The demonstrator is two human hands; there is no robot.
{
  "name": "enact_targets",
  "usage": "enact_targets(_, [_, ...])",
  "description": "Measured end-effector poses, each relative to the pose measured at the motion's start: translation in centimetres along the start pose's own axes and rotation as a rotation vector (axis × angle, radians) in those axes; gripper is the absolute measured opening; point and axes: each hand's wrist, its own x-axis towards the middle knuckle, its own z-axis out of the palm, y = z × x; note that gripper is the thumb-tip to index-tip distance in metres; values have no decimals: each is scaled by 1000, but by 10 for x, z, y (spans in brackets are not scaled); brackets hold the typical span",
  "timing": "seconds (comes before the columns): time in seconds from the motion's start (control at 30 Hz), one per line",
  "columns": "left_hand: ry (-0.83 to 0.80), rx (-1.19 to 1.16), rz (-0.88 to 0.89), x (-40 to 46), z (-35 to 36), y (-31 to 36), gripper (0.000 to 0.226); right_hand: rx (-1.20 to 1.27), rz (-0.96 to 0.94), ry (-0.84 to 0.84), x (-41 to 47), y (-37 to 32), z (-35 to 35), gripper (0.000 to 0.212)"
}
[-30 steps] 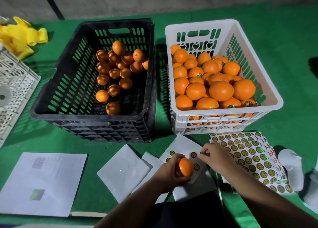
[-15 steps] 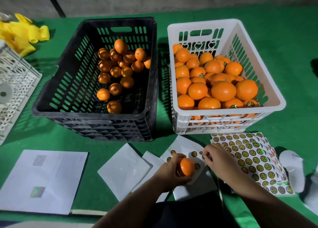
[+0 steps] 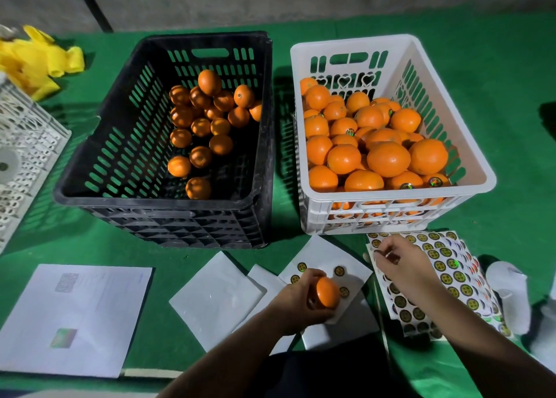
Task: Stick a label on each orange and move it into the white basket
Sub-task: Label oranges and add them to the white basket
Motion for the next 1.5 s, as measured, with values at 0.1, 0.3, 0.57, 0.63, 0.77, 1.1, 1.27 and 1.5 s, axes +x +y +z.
enact_targets(0.1, [25, 12, 12, -1, -1, 8, 75, 176, 20, -43, -9, -13, 3, 17])
enact_targets(0.3, [260, -85, 108, -20, -9, 27, 75, 426, 12, -105, -36, -49, 15, 9])
enact_targets(0.57, [173, -557, 188, -59, -18, 56, 66, 195, -586, 28, -73, -98, 8, 8])
enact_targets(0.63, [98, -745, 173, -66, -18, 63, 64, 97, -720, 62, -76, -102, 7, 8])
enact_targets(0.77, [51, -1029, 163, -77, -16, 76, 43, -5, -823, 118, -79, -104, 7, 15])
enact_targets(1.1, [148, -957, 249, -84, -12, 88, 30, -33, -842, -22, -81, -126, -19, 15])
enact_targets(1.27, [136, -917, 237, -86, -10, 92, 29, -135, -839, -78, -89, -137, -33, 20])
enact_targets(1.5, [203, -695, 325, -90, -10, 96, 26, 78, -593, -150, -96, -146, -40, 34])
